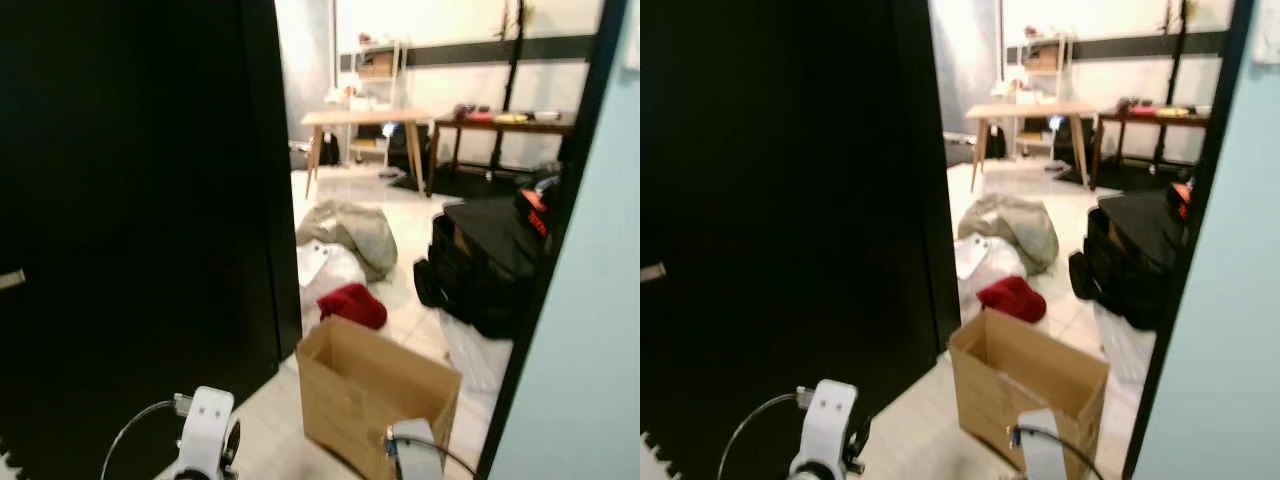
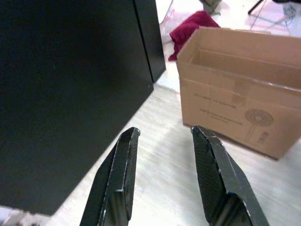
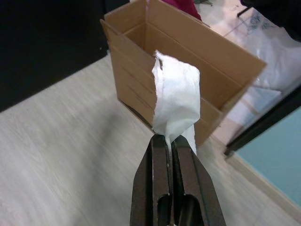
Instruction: Clean up the room
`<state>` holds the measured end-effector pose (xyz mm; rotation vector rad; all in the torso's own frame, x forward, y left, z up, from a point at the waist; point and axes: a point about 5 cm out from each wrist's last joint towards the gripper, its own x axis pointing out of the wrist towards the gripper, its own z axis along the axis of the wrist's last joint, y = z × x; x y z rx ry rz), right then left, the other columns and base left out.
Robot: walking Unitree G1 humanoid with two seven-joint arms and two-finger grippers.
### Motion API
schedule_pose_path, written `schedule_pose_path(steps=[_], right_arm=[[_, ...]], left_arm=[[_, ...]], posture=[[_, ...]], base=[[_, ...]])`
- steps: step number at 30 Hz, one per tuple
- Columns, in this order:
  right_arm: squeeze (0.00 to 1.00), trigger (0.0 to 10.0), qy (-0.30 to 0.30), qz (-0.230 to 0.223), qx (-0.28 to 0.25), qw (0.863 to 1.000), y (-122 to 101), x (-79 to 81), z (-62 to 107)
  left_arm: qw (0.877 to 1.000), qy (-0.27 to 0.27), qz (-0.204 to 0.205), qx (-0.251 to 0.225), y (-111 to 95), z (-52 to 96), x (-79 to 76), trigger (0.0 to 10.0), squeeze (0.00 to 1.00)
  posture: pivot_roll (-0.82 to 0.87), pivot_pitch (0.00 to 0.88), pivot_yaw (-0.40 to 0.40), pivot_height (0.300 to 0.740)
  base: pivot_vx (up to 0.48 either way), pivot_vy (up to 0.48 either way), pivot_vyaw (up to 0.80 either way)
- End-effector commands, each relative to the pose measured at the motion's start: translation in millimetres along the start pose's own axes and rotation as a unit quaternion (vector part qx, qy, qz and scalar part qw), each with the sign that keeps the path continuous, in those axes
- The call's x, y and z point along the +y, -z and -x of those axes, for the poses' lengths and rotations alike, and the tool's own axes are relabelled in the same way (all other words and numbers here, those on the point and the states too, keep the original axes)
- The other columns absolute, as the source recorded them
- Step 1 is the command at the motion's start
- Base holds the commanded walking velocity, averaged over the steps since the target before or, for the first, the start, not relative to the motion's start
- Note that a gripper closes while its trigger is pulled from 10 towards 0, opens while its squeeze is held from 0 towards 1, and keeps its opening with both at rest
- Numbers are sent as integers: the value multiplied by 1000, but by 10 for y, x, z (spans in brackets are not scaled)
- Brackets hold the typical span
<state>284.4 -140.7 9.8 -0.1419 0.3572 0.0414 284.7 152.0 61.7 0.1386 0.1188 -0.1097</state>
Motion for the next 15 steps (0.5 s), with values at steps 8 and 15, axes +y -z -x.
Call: schedule_pose_path(steps=[8,15], right_arm=[[0,10000,-9,-13,9,1000,32,48,2],[0,10000,-12,-10,10,1000,34,58,2]], left_arm=[[1000,-14,-3,12,54,16,69,10000,0],[1000,-16,-2,12,53,23,81,10000,0]], posture=[[64,69,38,740],[67,70,35,740]], base=[[296,0,0],[298,0,-312]])
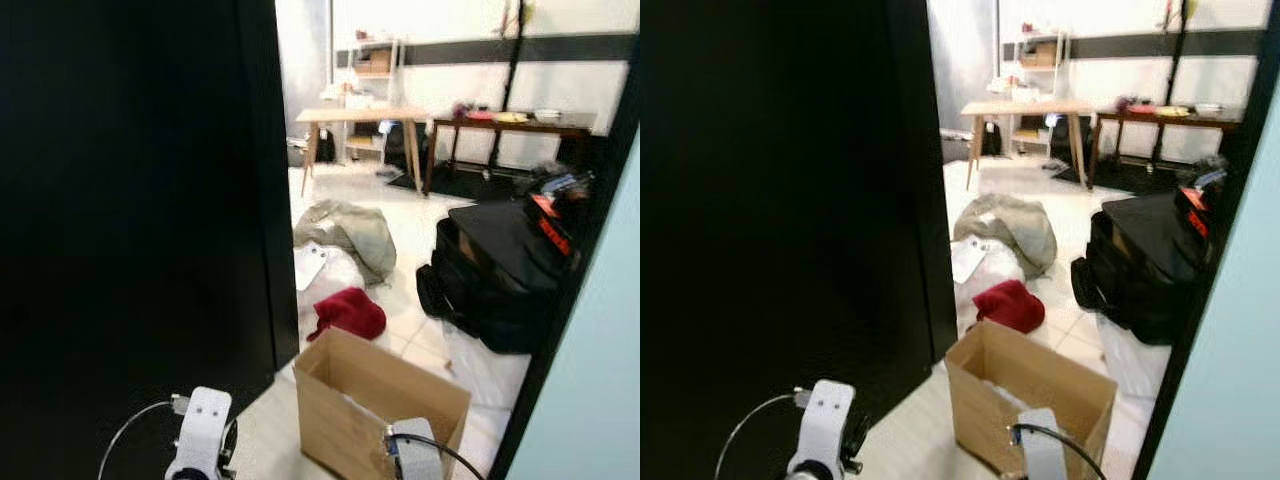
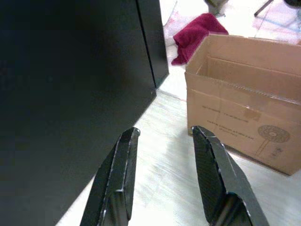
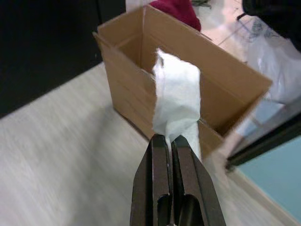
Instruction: Clean up the room
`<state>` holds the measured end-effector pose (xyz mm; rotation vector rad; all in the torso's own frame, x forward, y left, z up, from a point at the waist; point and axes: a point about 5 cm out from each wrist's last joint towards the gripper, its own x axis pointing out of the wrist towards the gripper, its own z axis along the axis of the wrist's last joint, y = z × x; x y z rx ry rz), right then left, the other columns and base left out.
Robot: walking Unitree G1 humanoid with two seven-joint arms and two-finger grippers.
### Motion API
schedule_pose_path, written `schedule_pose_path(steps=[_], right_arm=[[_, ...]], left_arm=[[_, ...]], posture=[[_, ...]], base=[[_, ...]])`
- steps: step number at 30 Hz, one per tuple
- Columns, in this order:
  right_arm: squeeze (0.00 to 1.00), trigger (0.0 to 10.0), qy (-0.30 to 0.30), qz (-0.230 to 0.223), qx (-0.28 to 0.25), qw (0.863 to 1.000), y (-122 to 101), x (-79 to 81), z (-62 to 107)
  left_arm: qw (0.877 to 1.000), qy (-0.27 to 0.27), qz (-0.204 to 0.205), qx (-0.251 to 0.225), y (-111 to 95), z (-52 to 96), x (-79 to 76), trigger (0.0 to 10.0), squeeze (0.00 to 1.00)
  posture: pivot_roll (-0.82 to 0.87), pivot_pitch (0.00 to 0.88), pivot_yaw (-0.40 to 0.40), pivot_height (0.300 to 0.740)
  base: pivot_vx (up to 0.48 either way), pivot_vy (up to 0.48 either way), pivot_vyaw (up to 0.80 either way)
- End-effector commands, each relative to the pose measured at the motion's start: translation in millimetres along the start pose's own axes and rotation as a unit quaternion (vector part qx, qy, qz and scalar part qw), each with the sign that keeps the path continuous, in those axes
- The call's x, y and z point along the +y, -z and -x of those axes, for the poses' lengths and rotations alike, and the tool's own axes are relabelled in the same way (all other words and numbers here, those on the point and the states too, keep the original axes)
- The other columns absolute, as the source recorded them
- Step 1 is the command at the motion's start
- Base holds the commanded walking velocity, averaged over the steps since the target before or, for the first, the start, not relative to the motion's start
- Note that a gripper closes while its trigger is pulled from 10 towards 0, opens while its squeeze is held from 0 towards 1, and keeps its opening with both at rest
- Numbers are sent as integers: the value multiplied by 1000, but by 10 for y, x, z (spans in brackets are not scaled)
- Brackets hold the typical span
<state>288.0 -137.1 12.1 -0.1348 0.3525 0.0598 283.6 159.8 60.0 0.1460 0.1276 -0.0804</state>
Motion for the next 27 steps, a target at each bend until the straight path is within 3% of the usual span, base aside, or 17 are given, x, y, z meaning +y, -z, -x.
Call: schedule_pose_path(steps=[1,15,20,27], right_arm=[[0,10000,-2,-9,16,1000,79,27,27],[0,10000,-1,-6,20,1000,89,12,24],[0,10000,1,-7,21,1000,89,5,22],[0,10000,5,-5,20,1000,84,-9,18]], left_arm=[[1000,-1,0,6,24,5,8,10000,0],[1000,2,1,8,27,-1,-5,10000,0],[1000,1,1,7,22,-8,-5,10000,0],[1000,2,0,7,17,-16,-10,10000,0]], posture=[[67,70,36,740],[63,73,36,740],[62,71,37,740],[61,70,40,740]], base=[[292,0,0],[290,0,0],[289,0,-800],[285,0,0]])
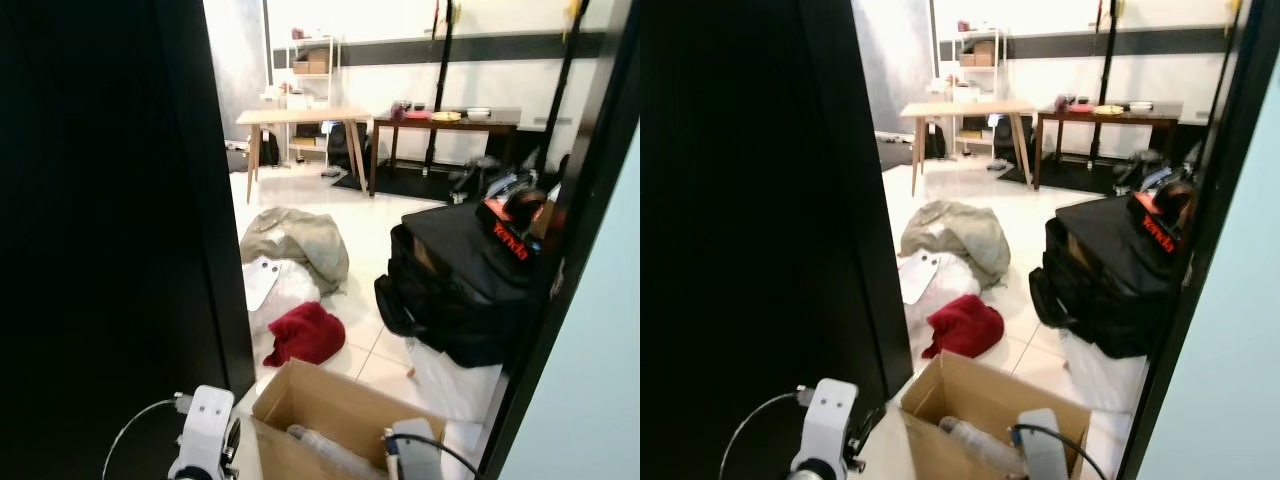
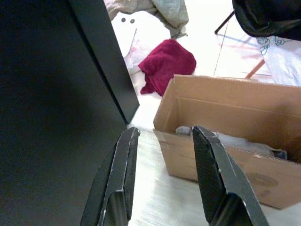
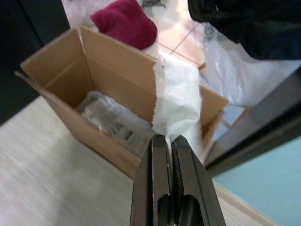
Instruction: Clean up the room
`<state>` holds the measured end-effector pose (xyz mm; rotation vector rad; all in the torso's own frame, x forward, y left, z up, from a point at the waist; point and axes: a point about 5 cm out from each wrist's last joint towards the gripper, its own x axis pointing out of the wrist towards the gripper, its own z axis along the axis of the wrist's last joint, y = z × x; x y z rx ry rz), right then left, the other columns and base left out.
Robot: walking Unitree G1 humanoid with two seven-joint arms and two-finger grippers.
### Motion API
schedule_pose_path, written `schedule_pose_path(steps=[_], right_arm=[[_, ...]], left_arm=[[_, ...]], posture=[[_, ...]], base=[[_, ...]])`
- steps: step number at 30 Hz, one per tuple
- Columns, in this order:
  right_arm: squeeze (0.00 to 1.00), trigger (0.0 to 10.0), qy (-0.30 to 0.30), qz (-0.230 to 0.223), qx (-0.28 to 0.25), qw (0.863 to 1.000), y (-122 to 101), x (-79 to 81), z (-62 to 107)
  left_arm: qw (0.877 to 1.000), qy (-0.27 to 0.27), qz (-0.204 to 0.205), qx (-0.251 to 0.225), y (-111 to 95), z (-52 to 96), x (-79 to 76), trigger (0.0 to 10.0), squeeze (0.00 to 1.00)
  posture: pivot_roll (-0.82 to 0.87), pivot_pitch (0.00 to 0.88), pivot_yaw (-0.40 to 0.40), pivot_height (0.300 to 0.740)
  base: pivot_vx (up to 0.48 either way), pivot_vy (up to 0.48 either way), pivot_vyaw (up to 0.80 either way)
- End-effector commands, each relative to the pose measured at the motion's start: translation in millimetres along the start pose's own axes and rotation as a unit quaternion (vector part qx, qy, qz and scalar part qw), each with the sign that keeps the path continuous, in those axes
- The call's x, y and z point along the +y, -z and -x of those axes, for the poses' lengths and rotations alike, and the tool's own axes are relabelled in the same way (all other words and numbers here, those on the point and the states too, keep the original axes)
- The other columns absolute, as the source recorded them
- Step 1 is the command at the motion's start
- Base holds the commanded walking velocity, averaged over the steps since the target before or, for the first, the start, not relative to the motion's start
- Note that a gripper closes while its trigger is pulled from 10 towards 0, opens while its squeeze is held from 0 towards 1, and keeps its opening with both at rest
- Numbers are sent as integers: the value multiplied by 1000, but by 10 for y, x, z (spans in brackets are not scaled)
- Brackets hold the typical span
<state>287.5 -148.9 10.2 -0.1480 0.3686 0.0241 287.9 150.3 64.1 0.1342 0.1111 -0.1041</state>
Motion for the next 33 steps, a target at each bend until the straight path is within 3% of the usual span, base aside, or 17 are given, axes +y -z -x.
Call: schedule_pose_path(steps=[1,5,13,28,33], right_arm=[[0,10000,-13,-9,10,1000,46,105,18],[0,10000,-13,-10,11,1000,47,108,18],[0,10000,-12,-16,12,1000,50,108,17],[0,10000,-11,-11,13,1000,53,115,19],[0,10000,-10,-10,13,1000,57,104,21]], left_arm=[[1000,-9,-4,16,74,29,75,10000,0],[1000,-9,-4,16,73,28,75,10000,0],[1000,-6,-5,17,74,22,75,10000,0],[1000,-2,-5,17,78,23,77,10000,0],[1000,14,-7,20,86,25,30,10000,0]], posture=[[61,70,40,740],[61,70,40,740],[62,68,43,740],[60,67,44,740],[60,65,45,740]], base=[[281,0,0],[281,0,0],[280,0,-669],[270,0,0],[0,0,0]])
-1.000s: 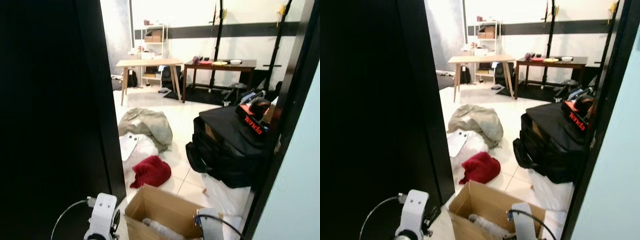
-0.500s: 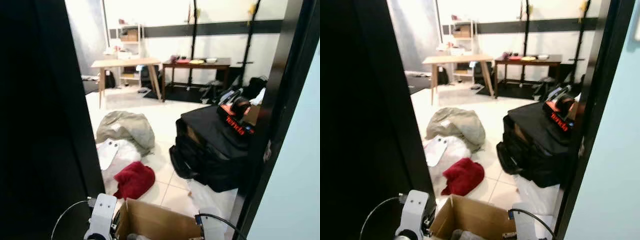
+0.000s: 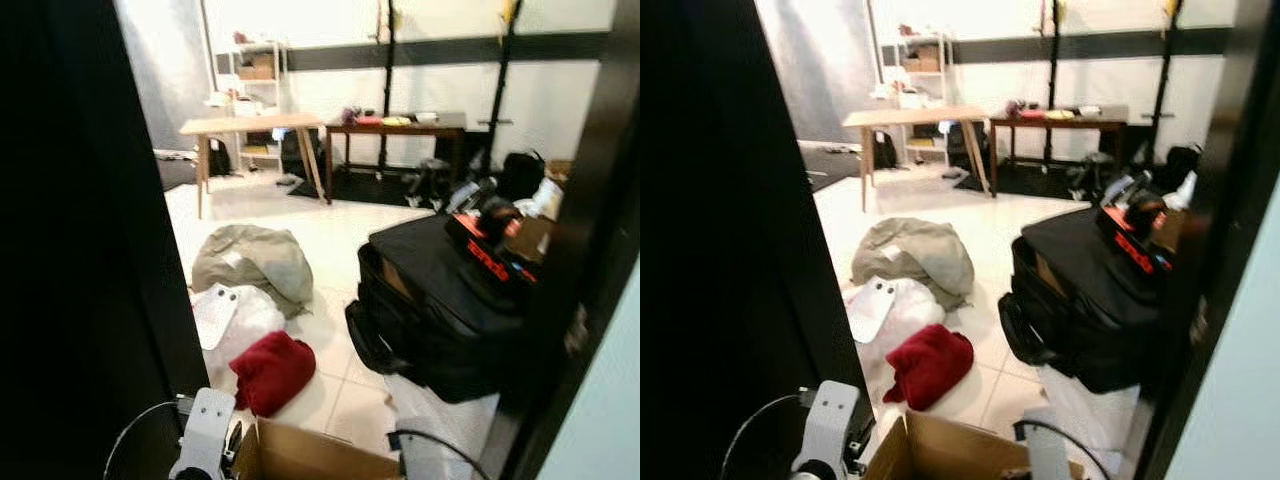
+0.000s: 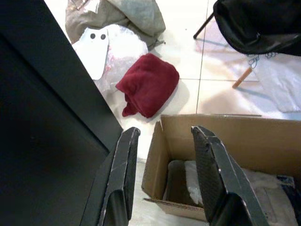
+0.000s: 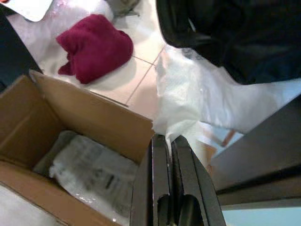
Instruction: Clean up the room
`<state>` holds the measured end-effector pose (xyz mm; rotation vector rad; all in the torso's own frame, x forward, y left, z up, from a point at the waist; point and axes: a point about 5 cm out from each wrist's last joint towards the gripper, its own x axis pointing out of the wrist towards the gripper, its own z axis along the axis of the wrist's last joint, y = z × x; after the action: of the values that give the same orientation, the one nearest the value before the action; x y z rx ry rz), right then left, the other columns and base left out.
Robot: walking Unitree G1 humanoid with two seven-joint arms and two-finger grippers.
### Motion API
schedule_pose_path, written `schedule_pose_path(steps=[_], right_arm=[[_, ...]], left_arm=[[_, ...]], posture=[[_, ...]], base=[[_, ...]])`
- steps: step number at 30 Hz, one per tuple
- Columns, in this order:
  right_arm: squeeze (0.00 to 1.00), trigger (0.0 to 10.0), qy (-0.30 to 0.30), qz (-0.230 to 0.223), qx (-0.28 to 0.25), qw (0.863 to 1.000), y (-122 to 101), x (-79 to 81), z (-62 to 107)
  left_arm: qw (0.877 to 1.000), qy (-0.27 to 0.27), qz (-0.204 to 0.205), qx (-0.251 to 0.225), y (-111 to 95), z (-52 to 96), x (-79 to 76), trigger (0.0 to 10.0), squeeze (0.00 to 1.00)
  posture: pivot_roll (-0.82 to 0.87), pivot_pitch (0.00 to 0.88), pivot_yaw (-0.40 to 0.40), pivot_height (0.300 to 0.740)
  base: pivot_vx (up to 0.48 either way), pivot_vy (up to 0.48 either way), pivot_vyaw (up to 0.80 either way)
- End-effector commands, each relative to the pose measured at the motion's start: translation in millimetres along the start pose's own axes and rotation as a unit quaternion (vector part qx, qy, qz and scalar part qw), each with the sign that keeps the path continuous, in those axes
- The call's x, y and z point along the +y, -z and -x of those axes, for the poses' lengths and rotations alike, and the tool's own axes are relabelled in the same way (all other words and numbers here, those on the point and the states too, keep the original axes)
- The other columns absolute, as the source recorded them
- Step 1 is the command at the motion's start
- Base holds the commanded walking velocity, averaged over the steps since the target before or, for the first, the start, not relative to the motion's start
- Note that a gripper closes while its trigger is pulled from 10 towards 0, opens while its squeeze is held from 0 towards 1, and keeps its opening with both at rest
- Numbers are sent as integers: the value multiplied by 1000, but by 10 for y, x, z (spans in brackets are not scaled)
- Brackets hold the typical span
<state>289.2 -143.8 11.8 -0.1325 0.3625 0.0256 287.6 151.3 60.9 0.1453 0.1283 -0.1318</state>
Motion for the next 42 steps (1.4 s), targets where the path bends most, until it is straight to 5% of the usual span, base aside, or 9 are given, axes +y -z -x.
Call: schedule_pose_path(steps=[1,21,42], right_arm=[[0,10000,-7,-2,17,1000,86,53,31],[0,10000,-8,2,15,1000,77,40,29],[0,10000,-96,36,49,994,-16,246,-79]], left_arm=[[1000,3,-2,13,58,27,11,10000,0],[999,23,-25,38,130,15,-41,10000,0],[993,89,-61,48,150,-1,-32,10000,0]], posture=[[59,62,46,740],[51,56,42,740],[56,69,20,740]], base=[[0,0,0],[0,-120,0],[0,0,0]])
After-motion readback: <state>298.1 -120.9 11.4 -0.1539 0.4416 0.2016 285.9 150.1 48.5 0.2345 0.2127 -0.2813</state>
